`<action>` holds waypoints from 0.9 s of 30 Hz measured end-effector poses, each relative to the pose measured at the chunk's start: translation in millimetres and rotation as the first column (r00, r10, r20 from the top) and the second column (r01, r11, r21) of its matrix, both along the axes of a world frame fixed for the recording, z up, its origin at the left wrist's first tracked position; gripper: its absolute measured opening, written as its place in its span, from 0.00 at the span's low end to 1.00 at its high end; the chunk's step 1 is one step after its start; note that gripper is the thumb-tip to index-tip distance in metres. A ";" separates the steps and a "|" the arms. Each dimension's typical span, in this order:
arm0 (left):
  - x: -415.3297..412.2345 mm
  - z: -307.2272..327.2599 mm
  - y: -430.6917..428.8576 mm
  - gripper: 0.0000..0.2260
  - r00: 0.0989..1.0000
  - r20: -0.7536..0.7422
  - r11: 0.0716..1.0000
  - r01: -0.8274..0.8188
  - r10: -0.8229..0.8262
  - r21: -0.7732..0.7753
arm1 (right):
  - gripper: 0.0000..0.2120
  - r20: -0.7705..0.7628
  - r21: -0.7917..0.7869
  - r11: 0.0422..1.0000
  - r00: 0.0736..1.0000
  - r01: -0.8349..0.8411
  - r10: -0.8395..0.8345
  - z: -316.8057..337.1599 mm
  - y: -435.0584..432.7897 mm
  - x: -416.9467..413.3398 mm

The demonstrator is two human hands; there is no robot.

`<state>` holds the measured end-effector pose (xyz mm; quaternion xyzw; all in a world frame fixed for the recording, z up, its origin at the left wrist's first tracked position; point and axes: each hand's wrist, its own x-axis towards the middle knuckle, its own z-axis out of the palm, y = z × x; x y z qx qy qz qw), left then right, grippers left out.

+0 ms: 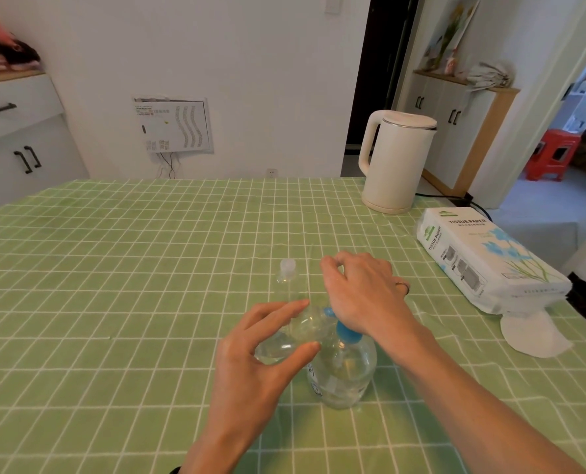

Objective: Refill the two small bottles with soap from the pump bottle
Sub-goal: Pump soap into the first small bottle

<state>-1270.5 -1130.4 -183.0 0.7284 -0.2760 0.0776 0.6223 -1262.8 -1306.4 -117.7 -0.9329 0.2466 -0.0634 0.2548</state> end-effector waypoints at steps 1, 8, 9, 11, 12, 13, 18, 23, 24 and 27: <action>0.0 -1.0 0.0 0.22 1.000 -0.003 1.000 0.002 -0.002 0.001 | 0.22 -0.006 0.000 1.000 1.000 0.004 -0.004 -2.2 -0.6 0.3; -0.2 -1.6 -0.1 0.23 1.000 -0.012 1.000 0.009 -0.009 -0.003 | 0.25 0.012 -0.026 1.000 1.000 0.014 -0.014 -4.3 -0.7 -1.1; -0.3 -0.7 0.0 0.23 1.000 -0.011 1.000 0.010 -0.010 -0.005 | 0.25 0.019 -0.033 0.999 1.000 0.016 -0.015 -2.6 -0.3 -1.6; -0.4 1.6 0.3 0.23 1.000 -0.005 1.000 0.010 -0.010 -0.010 | 0.26 0.040 -0.063 0.998 0.999 0.017 -0.015 1.2 0.9 -1.8; -0.6 2.7 0.4 0.23 1.000 -0.004 1.000 0.010 -0.010 -0.011 | 0.25 0.050 -0.084 0.996 0.999 0.015 -0.011 2.8 1.7 -1.9; -0.6 3.8 0.3 0.23 1.000 -0.005 1.000 0.010 -0.010 -0.012 | 0.25 0.060 -0.101 0.995 0.998 0.011 -0.005 4.0 2.1 -1.8; 0.0 2.9 0.2 0.23 1.000 -0.002 1.000 0.012 -0.012 0.000 | 0.25 0.048 -0.062 0.998 0.999 0.005 -0.002 2.7 0.9 -1.3; 1.5 -1.1 -0.1 0.22 1.000 0.005 1.000 0.012 -0.012 -0.001 | 0.21 0.028 -0.023 1.000 1.000 -0.004 0.005 -2.9 -1.0 -0.8; 1.4 -2.3 -0.1 0.22 1.000 0.001 1.000 0.013 -0.013 0.001 | 0.20 0.019 -0.023 1.000 1.000 -0.004 0.004 -3.8 -1.0 -0.9; 0.4 -4.8 0.1 0.22 1.000 0.001 1.000 0.016 -0.016 -0.006 | 0.20 0.000 0.005 1.000 1.000 -0.005 0.005 -5.4 -1.3 -2.1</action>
